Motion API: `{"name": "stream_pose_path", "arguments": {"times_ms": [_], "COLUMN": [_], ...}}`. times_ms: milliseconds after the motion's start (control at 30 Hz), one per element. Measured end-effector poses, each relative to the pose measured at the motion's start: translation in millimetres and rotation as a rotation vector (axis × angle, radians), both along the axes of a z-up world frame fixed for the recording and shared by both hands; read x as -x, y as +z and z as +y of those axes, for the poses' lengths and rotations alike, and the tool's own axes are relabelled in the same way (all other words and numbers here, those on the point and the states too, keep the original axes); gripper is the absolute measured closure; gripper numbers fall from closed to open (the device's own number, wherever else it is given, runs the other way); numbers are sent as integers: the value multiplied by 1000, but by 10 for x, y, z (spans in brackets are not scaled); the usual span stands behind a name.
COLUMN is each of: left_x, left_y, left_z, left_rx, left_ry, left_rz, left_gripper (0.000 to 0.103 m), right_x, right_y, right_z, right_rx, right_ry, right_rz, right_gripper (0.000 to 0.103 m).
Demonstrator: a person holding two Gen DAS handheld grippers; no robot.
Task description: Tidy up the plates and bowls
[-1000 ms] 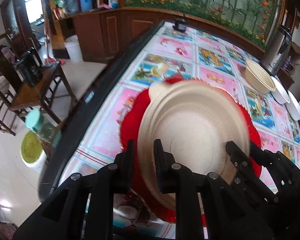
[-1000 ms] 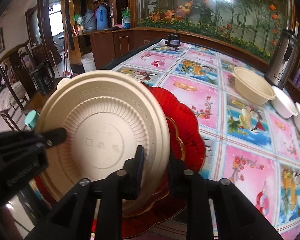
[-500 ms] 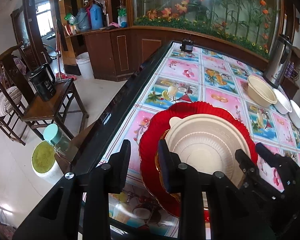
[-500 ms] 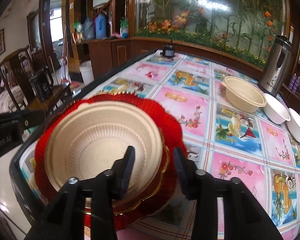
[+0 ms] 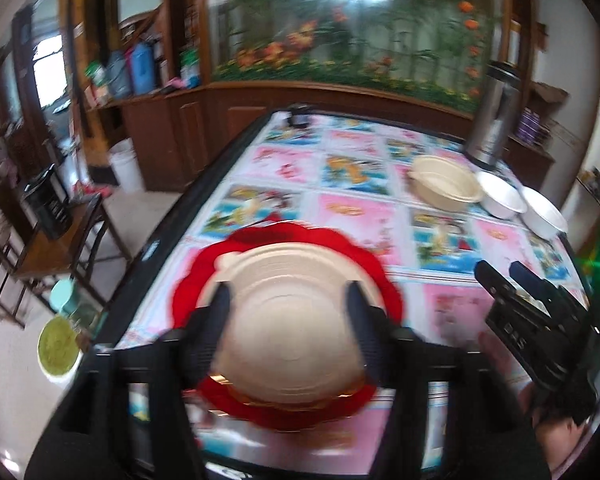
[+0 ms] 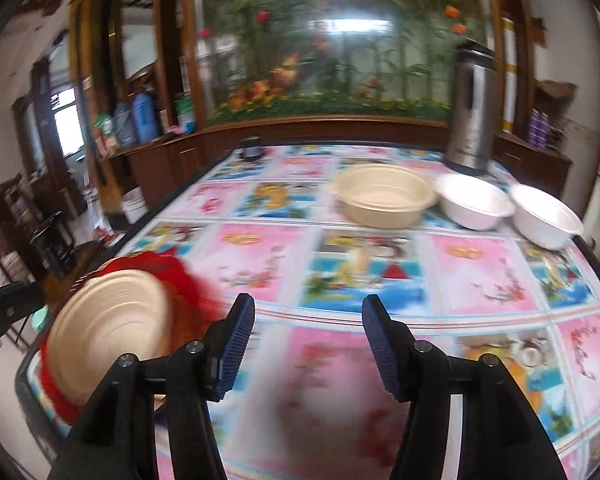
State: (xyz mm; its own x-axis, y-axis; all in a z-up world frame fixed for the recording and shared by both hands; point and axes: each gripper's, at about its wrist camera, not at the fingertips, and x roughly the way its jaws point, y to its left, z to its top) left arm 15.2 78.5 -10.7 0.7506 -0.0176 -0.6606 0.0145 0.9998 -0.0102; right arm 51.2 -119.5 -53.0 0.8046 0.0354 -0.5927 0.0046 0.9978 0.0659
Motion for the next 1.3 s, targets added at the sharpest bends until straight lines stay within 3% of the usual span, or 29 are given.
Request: {"name": "stream_pose_path", "arguments": {"times_ms": [133, 233, 367, 467, 567, 633, 767, 933, 1067, 1200, 1300], "left_x": [-4, -105, -317, -537, -821, -1029, -1385, -1941, -2272, -2549, -2728], "left_y": [13, -53, -99, -74, -17, 63, 136, 13, -72, -154, -250], "left_z": [-503, -892, -1273, -1453, -1542, -1565, -1473, -1299, -1285, -1362, -1463], "left_rx": [-37, -14, 11, 53, 81, 72, 78, 158, 161, 208, 189], "left_ry": [-114, -211, -259, -256, -227, -183, -98, -14, 37, 72, 91], "left_rz": [9, 76, 156, 201, 223, 218, 222, 344, 405, 450, 469], "left_gripper": [37, 34, 34, 34, 34, 34, 34, 34, 34, 34, 34], "right_x": [16, 44, 9, -64, -213, -394, -766, -1283, -1663, -1914, -2029], "right_y": [-47, -77, -27, 87, 184, 242, 281, 98, -148, -218, -239], "right_z": [-501, -846, -1182, -1419, -1716, -1902, -1951, -1897, -1974, -1985, -2010], "right_rx": [-15, -32, -20, -40, -122, -231, -319, -464, -627, -633, -630], "right_ry": [-80, -126, -149, -144, -157, -138, -100, -87, -140, -172, -190], "right_rz": [15, 33, 54, 67, 101, 140, 187, 236, 311, 357, 379], "right_gripper": [44, 42, 41, 35, 31, 31, 31, 31, 31, 31, 31]}}
